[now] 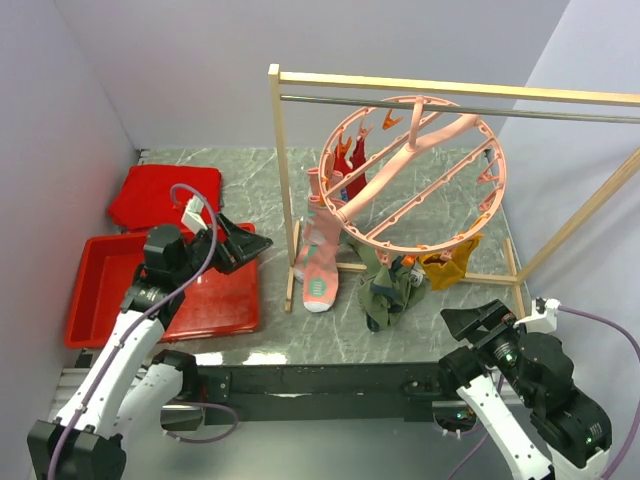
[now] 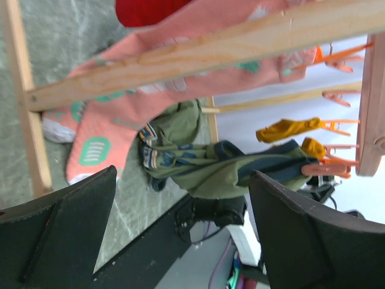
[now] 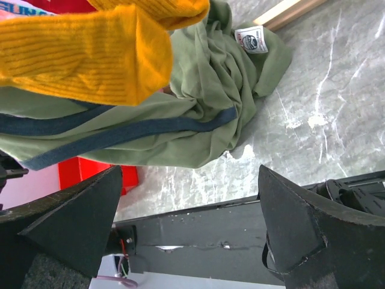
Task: Remove the socks clipped to the hanger
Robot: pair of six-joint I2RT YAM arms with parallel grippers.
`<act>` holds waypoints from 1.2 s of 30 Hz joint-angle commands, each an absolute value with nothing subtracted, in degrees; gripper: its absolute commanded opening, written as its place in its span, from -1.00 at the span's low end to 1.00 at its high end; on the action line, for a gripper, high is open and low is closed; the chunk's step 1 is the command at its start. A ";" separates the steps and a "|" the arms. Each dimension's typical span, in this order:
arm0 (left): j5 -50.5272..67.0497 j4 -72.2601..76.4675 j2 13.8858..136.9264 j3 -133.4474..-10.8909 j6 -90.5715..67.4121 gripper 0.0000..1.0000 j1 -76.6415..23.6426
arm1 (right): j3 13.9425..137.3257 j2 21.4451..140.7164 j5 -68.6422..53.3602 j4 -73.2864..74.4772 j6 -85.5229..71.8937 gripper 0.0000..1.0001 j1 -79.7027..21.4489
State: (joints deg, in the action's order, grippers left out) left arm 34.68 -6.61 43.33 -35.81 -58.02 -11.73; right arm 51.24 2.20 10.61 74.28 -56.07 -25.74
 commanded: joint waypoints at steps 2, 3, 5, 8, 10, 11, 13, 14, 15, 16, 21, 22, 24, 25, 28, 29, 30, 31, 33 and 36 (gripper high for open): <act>34.29 -4.30 47.27 -39.72 -56.09 0.93 -17.30 | 53.26 4.39 11.60 74.26 -55.64 1.00 -26.10; 33.23 -4.65 48.42 -40.77 -55.29 0.93 -20.88 | 53.96 4.92 11.95 74.79 -55.55 0.99 -26.10; 29.55 -5.44 52.11 -44.20 -53.53 0.93 -27.29 | 54.49 5.45 12.83 75.32 -54.58 0.99 -26.02; 25.42 -4.75 56.50 -47.89 -53.17 0.93 -35.12 | 56.24 6.15 13.80 75.15 -53.09 0.99 -26.10; 23.57 -3.70 58.00 -49.21 -53.61 0.96 -38.13 | 58.18 6.59 13.54 74.10 -50.72 1.00 -26.10; 21.73 -3.26 58.18 -49.48 -53.70 0.96 -40.58 | 58.88 7.20 13.19 73.83 -50.19 0.99 -26.10; 20.05 -2.46 58.36 -50.53 -53.35 0.98 -42.36 | 60.81 7.73 13.10 73.65 -48.70 0.99 -26.19; 18.65 -2.72 58.53 -51.06 -53.00 0.98 -43.76 | 61.34 8.34 13.18 73.74 -48.34 0.99 -26.19; 18.20 -3.07 58.71 -51.93 -52.74 0.94 -44.47 | 62.39 8.61 13.44 74.00 -47.99 0.99 -26.19; 17.76 -3.16 58.80 -52.29 -52.13 0.93 -45.17 | 62.75 8.70 13.62 74.70 -47.90 1.00 -26.19; 16.09 -1.59 58.80 -52.74 -52.21 0.83 -48.69 | 66.00 8.62 15.20 76.46 -47.03 0.99 -26.19; 15.91 -0.89 58.89 -52.65 -52.12 0.82 -49.04 | 66.61 8.70 15.47 76.46 -46.76 0.99 -26.19; 16.17 -0.44 58.97 -52.65 -52.21 0.78 -50.09 | 68.28 8.96 15.47 75.85 -44.66 0.99 -26.28; 16.61 -0.44 59.15 -52.82 -51.95 0.76 -50.53 | 68.90 9.05 15.12 74.98 -43.78 1.00 -26.19; 17.66 -0.44 59.76 -54.05 -50.81 0.70 -52.20 | 71.62 11.16 15.82 74.62 -41.49 0.99 -26.19; 17.75 -0.44 59.85 -54.49 -50.37 0.68 -53.43 | 73.11 12.55 15.82 74.45 -40.79 0.99 -26.19; 17.75 -0.44 60.29 -55.36 -49.93 0.66 -54.05 | 73.65 13.09 15.39 74.01 -38.95 0.99 -26.19; 17.75 -0.44 60.47 -55.81 -48.88 0.64 -54.66 | 74.26 13.62 14.77 72.61 -37.89 0.99 -26.19; 17.23 -2.10 61.52 -57.73 -47.82 0.58 -56.16 | 74.79 14.41 13.01 70.85 -35.44 0.98 -26.19; 15.74 -3.51 61.70 -58.80 -46.67 0.51 -57.65 | 72.34 15.81 7.67 66.02 -30.87 0.93 -26.19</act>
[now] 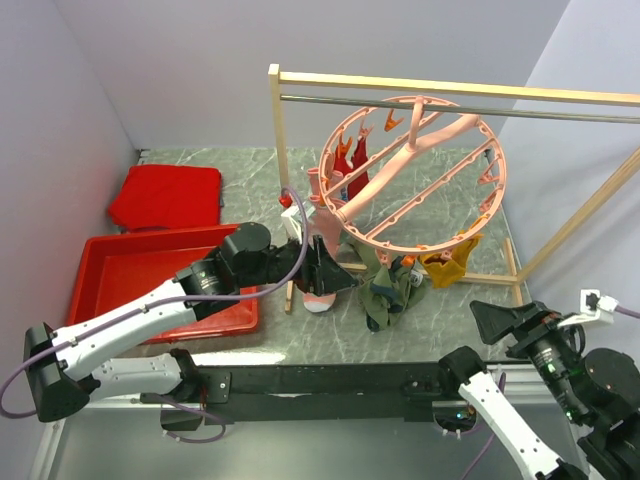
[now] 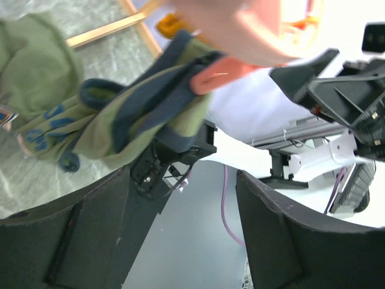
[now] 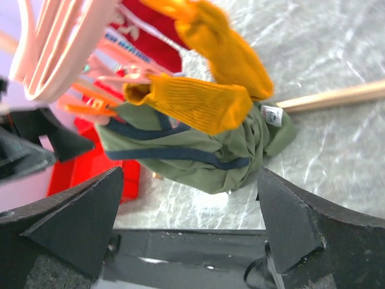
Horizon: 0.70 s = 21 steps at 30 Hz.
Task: Remove the socks clipped to the hanger
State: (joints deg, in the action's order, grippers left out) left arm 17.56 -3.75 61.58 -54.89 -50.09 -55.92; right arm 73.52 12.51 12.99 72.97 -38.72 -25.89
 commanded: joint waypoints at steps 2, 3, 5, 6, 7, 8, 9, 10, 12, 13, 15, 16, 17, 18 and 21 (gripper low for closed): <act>14.86 -3.52 61.09 -58.36 -46.93 0.50 -57.92 | 70.50 17.65 4.85 61.36 -29.10 0.91 -26.19; 14.24 -3.43 60.21 -57.75 -46.93 0.50 -57.92 | 69.79 18.10 3.18 59.69 -27.61 0.91 -26.19; 13.71 -3.51 59.59 -57.39 -46.85 0.49 -57.92 | 68.39 20.20 3.08 55.82 -26.37 0.93 -26.19; 13.45 -3.86 59.42 -57.48 -46.76 0.50 -57.92 | 68.38 21.43 3.69 55.38 -25.32 0.95 -26.19; 13.27 -4.30 59.41 -57.57 -46.67 0.49 -57.92 | 68.38 24.14 3.60 54.85 -25.05 0.95 -26.19; 13.27 -4.57 59.50 -57.74 -46.58 0.49 -57.92 | 67.94 25.39 3.17 54.67 -23.83 0.95 -26.19; 13.18 -4.40 59.41 -57.83 -46.58 0.49 -57.92 | 67.42 26.36 2.47 54.23 -23.30 0.95 -26.19; 13.18 -4.39 59.33 -57.75 -46.76 0.49 -57.92 | 66.72 27.06 2.55 52.84 -22.94 0.96 -26.19; 12.92 -4.31 58.80 -57.83 -46.76 0.49 -57.92 | 64.78 27.07 2.37 50.99 -21.71 0.95 -26.19; 12.83 -4.39 58.62 -58.01 -46.67 0.48 -57.92 | 64.34 27.33 1.68 49.76 -21.10 0.96 -26.19; 13.18 -4.66 58.36 -58.53 -46.50 0.48 -58.01 | 63.81 28.12 0.71 49.48 -19.52 0.95 -26.19; 14.05 -4.75 58.27 -58.80 -46.49 0.47 -57.92 | 63.81 29.08 0.36 49.48 -19.16 0.95 -26.19; 14.67 -5.01 58.53 -59.41 -46.49 0.46 -58.01 | 64.07 29.27 0.26 49.40 -18.38 0.94 -26.19; 15.63 -5.10 58.80 -59.85 -46.41 0.45 -57.92 | 64.07 29.35 0.35 49.13 -18.02 0.93 -26.28; 19.76 -6.41 60.11 -62.40 -46.23 0.41 -58.01 | 63.99 29.53 0.53 48.25 -16.00 0.87 -26.19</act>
